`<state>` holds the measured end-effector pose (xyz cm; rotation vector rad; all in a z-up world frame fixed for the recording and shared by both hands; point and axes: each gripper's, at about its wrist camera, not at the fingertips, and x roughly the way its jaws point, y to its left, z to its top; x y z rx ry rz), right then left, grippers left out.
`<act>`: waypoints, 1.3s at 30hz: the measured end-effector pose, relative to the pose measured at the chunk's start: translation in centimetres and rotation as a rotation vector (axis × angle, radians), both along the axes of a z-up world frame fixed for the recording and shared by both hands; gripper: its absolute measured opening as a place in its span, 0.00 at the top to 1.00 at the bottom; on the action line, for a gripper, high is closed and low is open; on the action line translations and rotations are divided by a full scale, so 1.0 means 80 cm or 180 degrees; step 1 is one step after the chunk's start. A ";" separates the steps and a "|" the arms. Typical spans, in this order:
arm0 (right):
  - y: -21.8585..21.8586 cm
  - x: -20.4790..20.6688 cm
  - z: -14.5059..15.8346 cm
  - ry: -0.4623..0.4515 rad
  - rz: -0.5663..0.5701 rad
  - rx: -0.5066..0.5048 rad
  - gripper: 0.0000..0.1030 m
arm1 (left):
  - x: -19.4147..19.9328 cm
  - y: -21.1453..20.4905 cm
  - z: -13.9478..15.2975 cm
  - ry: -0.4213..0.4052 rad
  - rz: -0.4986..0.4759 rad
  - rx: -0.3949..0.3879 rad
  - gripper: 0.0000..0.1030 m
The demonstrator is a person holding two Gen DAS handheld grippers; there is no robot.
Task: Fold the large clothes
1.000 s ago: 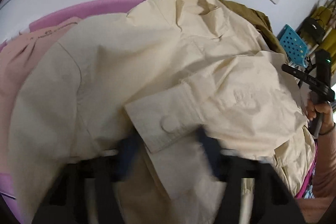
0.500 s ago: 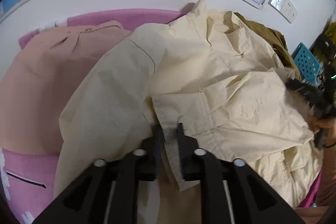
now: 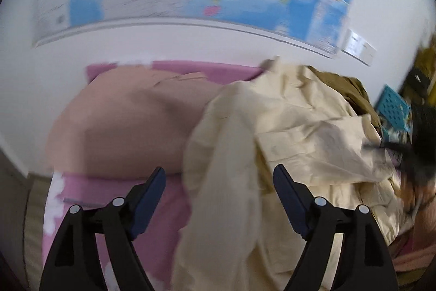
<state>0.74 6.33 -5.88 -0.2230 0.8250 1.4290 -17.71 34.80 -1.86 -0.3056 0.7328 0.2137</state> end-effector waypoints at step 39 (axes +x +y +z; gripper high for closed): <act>0.121 -0.087 -0.007 0.1216 0.0752 0.0082 0.65 | -0.108 0.044 0.001 -0.0205 0.0203 -0.0220 0.20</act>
